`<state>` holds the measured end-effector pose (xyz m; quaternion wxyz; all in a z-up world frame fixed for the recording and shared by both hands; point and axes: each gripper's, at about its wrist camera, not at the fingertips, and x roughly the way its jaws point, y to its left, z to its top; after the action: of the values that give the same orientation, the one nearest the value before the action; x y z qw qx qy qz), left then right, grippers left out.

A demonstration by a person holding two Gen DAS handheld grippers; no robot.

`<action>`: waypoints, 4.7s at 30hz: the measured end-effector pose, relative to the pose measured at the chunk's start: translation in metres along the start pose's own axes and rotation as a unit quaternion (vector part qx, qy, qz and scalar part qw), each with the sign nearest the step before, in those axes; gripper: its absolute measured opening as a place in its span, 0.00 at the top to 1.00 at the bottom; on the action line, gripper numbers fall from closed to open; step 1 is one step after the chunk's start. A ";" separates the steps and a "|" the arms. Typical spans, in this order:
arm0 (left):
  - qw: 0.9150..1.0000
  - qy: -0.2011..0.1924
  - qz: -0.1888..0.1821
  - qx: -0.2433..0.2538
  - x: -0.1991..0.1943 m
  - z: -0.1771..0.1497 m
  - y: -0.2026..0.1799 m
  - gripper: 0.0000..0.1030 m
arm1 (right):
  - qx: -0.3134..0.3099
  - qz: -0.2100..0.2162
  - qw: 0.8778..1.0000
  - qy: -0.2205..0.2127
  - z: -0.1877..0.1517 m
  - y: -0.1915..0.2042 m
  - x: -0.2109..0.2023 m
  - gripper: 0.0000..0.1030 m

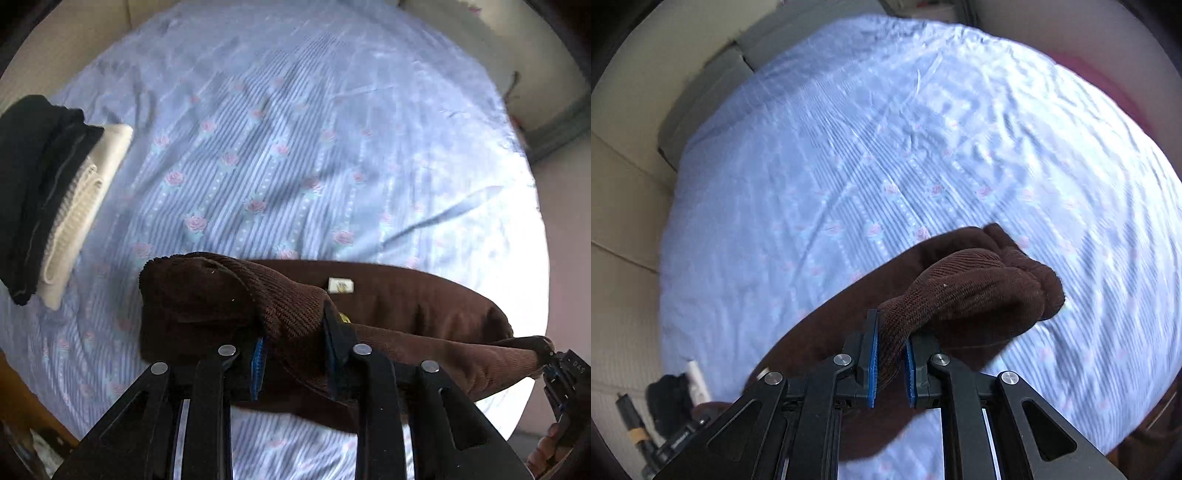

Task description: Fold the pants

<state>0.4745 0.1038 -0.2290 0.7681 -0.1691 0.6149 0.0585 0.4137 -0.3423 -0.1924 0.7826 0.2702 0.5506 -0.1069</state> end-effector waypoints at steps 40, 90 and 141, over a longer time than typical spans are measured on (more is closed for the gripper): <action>0.931 0.035 -0.022 0.361 0.045 -0.011 -0.107 0.79 | -0.050 -0.017 0.999 -0.001 0.003 -0.085 -0.008 0.88; 0.988 -0.007 -0.100 -0.114 0.010 0.002 0.060 0.71 | -0.281 0.096 0.948 0.113 -0.118 0.098 0.035 0.28; 0.989 0.024 -0.100 -0.106 0.018 0.020 0.090 0.72 | -0.309 0.137 0.936 0.101 -0.123 0.142 0.028 0.36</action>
<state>0.4703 0.1921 -0.2598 0.7328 -0.3111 0.6038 0.0423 0.3917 -0.1540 -0.2053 0.7751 0.0969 0.5899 0.2046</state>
